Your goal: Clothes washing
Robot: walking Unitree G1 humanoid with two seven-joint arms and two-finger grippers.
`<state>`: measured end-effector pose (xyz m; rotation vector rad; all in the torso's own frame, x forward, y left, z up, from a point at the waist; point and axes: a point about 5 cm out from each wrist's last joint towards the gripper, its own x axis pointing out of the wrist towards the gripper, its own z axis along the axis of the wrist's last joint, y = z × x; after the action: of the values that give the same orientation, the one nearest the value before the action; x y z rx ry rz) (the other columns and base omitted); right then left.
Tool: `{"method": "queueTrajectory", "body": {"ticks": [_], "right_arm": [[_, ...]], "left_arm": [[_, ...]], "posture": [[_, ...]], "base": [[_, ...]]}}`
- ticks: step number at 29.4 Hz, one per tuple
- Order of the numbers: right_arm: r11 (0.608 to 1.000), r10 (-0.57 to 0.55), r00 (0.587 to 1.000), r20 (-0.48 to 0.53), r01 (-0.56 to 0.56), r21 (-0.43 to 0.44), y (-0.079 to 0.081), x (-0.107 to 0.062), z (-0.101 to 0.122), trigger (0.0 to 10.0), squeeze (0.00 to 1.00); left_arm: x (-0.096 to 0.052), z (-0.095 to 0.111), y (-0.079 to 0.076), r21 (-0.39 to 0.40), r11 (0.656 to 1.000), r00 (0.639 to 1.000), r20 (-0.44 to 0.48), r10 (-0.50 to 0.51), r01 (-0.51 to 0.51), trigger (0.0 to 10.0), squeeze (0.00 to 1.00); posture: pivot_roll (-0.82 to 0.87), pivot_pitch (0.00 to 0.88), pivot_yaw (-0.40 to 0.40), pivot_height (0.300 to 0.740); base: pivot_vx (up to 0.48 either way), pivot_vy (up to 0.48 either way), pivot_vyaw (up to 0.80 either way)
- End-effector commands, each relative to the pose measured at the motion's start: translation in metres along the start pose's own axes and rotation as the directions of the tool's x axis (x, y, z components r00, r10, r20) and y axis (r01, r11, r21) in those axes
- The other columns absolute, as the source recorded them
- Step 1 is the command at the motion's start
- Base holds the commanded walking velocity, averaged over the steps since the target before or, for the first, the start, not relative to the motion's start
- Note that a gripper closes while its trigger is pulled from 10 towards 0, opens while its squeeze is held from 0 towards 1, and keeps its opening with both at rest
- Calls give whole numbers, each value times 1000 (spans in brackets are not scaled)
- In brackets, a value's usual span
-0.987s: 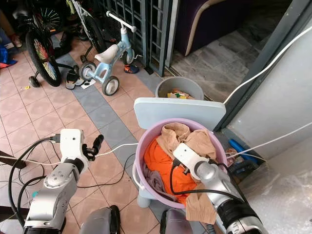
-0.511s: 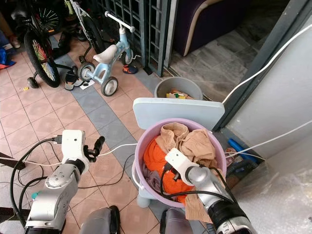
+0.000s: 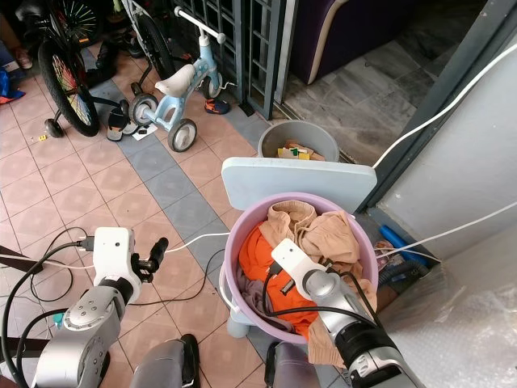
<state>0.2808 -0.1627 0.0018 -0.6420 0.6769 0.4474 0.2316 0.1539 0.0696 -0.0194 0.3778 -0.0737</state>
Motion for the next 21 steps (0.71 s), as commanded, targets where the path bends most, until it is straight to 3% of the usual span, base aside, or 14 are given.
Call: {"method": "queueTrajectory", "body": {"ticks": [1, 2, 3, 5, 7, 8, 9, 11, 14, 16, 19, 21], "right_arm": [[999, -28, 1000, -10, 28, 31, -5, -2, -7, 0, 0], [997, -46, 999, 16, 45, 62, -9, -3, -5, 0, 0], [978, -121, 986, 113, 99, 186, -22, -8, 9, 0, 0], [955, -187, 967, 172, 138, 262, -34, -11, 19, 0, 0], [920, -327, 890, 318, 223, 322, -60, -27, 45, 0, 0], [901, -384, 846, 371, 256, 350, -71, -35, 55, 0, 0], [848, -508, 730, 458, 329, 416, -96, -59, 77, 0, 0], [793, -604, 607, 517, 390, 468, -118, -84, 95, 0, 0], [745, -667, 483, 567, 434, 507, -135, -113, 112, 0, 0], [741, -671, 470, 573, 437, 510, -137, -115, 113, 0, 0], [716, -697, 419, 581, 427, 552, -138, -132, 116, 0, 0], [718, -696, 414, 587, 424, 552, -135, -135, 115, 0, 0]], "left_arm": [[-2, 1, 0, 12, 1000, 1000, -6, -8, 9, 10000, 0], [0, 2, 0, 14, 1000, 1000, -5, -10, 10, 10000, 0], [2, 4, 0, 19, 1000, 1000, 4, -10, 10, 10000, 0], [6, 5, 1, 20, 1000, 1000, 7, -8, 8, 10000, 0], [9, 8, 0, 20, 1000, 1000, 25, -10, 9, 10000, 0], [11, 10, 0, 20, 1000, 999, 32, -12, 11, 10000, 0], [15, 13, -2, 23, 1000, 999, 48, -16, 15, 10000, 0], [19, 16, -4, 23, 1000, 998, 61, -21, 19, 10000, 0], [25, 17, -8, 19, 999, 997, 73, -31, 29, 10000, 0], [27, 17, -9, 19, 999, 997, 75, -31, 30, 10000, 0], [33, 23, -19, 31, 998, 993, 104, -61, 58, 10000, 0], [35, 25, -21, 31, 997, 991, 116, -70, 67, 10000, 0]], "posture": [[17, 224, 7, 740], [13, 212, 13, 740], [8, 201, 19, 740], [0, 183, 24, 740], [-6, 166, 25, 740], [-8, 161, 25, 740], [-21, 135, 28, 740], [-32, 116, 30, 740], [-52, 90, 35, 740], [-55, 85, 36, 740], [-72, 55, 43, 740], [-74, 53, 44, 740]], "base": [[0, 0, 0], [0, 0, 0], [0, 0, 0], [0, 0, 0], [0, 0, 0], [0, 0, 0], [0, 0, 0], [0, 0, 0], [0, 0, 0], [0, 0, 0], [0, 0, 0], [0, 0, 0]]}}
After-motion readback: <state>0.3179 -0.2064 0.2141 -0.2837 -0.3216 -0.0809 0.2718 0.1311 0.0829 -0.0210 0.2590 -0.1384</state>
